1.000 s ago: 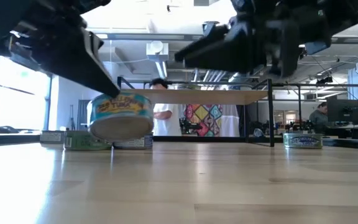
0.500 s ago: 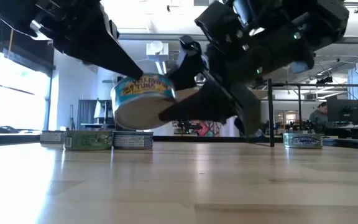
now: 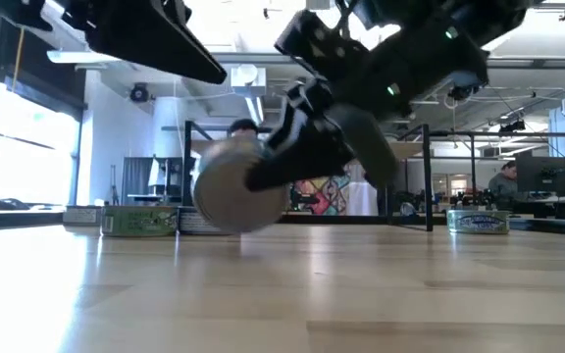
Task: Stack canned seafood by type on shelf
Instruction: Put the yellow tuna can on the shelf, then adjust the tuna cans on the shelf
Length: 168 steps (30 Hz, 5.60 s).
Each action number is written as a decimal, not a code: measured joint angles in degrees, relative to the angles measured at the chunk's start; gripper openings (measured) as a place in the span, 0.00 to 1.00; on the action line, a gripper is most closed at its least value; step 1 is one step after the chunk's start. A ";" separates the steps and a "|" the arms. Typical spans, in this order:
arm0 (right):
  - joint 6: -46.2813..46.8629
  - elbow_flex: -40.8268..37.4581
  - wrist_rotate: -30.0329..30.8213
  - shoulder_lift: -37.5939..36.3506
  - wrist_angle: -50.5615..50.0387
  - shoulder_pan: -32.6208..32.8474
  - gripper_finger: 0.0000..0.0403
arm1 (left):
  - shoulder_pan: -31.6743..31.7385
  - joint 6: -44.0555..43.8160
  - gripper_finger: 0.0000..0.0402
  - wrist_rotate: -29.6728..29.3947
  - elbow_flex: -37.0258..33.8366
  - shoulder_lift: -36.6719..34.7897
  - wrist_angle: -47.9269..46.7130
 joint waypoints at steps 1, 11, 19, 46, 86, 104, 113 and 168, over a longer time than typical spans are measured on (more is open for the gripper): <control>0.89 0.42 -0.17 -0.05 0.04 -0.32 0.30 | 0.07 1.27 0.31 -0.36 0.00 0.16 0.03; 6.89 1.41 -1.38 -0.09 -0.79 -2.82 0.30 | 1.68 3.03 0.57 -11.70 -0.02 6.49 -0.91; 7.49 1.41 -4.94 -0.09 -0.84 -2.80 0.30 | 2.75 2.66 0.52 -12.06 -0.09 8.77 -1.65; 37.60 -17.85 19.01 -16.83 -6.74 10.38 0.63 | 11.35 15.68 0.32 -28.17 18.44 1.53 -37.70; 39.06 -24.27 20.63 -16.81 5.21 11.60 0.63 | 54.13 21.51 0.56 9.17 18.94 -7.12 -29.51; 40.31 -24.25 20.70 -16.80 5.56 9.33 0.63 | 60.74 32.17 0.10 11.45 18.84 -1.09 -25.04; 41.16 -24.23 20.72 -16.79 5.63 9.27 0.63 | 58.82 32.27 0.09 11.63 18.86 -4.21 -18.45; 42.08 -24.23 20.31 -16.76 5.13 6.69 0.63 | 57.50 27.33 0.00 1.42 18.93 -1.64 -17.09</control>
